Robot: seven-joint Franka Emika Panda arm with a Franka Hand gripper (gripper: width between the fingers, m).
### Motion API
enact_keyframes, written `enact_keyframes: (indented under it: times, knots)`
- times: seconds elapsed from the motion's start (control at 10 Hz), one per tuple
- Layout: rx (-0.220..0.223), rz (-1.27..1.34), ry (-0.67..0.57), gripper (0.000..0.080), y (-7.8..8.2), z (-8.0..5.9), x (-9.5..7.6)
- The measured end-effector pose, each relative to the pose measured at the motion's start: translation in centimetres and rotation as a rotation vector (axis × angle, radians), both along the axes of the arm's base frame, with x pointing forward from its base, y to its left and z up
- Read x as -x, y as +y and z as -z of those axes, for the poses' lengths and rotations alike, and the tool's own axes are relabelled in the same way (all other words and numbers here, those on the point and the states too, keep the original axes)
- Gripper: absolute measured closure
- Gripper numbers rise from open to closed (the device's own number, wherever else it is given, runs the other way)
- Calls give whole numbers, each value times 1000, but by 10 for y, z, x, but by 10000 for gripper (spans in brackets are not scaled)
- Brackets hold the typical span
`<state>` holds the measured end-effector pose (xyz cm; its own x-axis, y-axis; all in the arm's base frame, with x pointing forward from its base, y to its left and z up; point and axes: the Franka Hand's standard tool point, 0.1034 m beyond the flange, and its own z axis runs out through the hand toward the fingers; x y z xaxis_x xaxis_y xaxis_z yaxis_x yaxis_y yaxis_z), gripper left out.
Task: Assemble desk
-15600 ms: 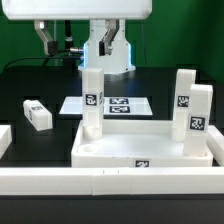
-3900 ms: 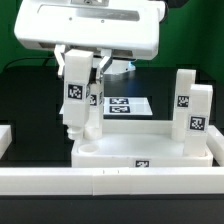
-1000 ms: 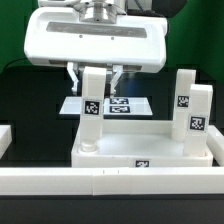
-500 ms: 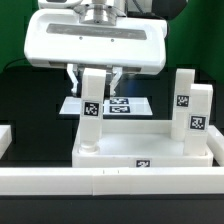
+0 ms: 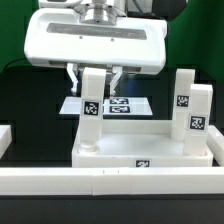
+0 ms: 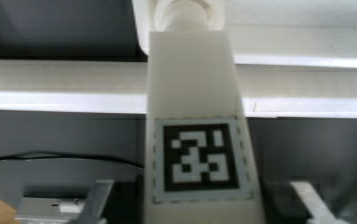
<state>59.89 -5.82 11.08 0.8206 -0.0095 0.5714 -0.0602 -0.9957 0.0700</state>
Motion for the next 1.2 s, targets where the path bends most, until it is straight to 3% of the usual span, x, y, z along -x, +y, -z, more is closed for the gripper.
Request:
enact_keyframes:
  times: [0.1,0.8,0.9,1.0,1.1,1.2]
  knots:
    - [-2,-6,4,514,6,0,-1]
    - [-4,-2,1,514,1,0,-1]
    - [-4,-3,0,452,2,0,-1]
    - [-4,-3,1,452,1,0,-1]
    - [-4,-3,1,252,1,0,-1]
    - [-4,-3,1,182,1,0,-1]
